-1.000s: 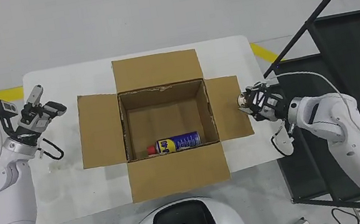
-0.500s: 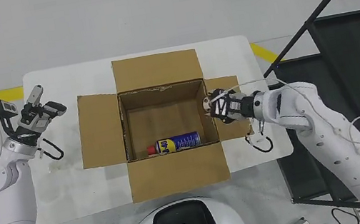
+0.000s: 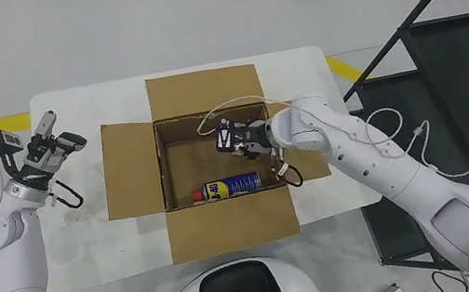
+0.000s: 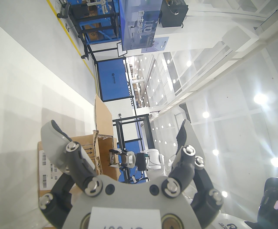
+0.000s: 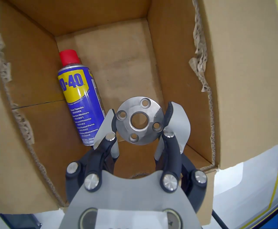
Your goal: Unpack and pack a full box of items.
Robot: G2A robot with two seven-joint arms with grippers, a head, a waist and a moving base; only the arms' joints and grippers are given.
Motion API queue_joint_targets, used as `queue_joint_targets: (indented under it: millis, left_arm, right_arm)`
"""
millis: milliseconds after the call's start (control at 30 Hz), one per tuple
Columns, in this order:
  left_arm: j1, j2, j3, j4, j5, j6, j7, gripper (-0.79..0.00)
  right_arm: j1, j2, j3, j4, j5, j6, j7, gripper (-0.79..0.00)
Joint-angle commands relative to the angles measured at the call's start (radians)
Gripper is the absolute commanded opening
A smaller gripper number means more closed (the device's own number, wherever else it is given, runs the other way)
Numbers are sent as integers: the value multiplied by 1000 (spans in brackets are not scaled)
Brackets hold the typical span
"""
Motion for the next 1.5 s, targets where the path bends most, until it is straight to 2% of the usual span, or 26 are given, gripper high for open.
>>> queue_joint_targets:
  millis: [0,267,700,767,833,867,900,933,1133,1233,1367,1467]
  left_arm:
    - [0,0,0,0,0,0,0,0]
    - [0,0,0,0,0,0,0,0]
    - [0,0,0,0,0,0,0,0]
    - [0,0,0,0,0,0,0,0]
    - [0,0,0,0,0,0,0,0]
    - [0,0,0,0,0,0,0,0]
    - [0,0,0,0,0,0,0,0]
    - [0,0,0,0,0,0,0,0]
    - [0,0,0,0,0,0,0,0]
    - [0,0,0,0,0,0,0,0]
    - [0,0,0,0,0,0,0,0]
    - [0,0,0,0,0,0,0,0]
  right_arm:
    - [26,-19,-37,57,8,4,1,-785]
    - [87,-95,-164,196,-9,30,-27,-785]
    - [157,-194,-241,409,41,80,-4,-785]
    - [165,-205,-247,432,42,77,-10,-711]
    - [172,-215,-252,452,42,74,-16,-508]
    - [174,-220,-253,461,41,72,-18,-342]
    - [176,-224,-255,470,42,68,-19,-31]
    - [179,-227,-256,479,42,63,-18,0]
    - [184,-239,-253,512,39,37,-37,0]
    - [179,-230,-238,494,23,-5,-85,0]
    - [145,-184,-172,420,5,-69,-159,0]
    - [79,-119,-67,304,-4,-139,-208,0]
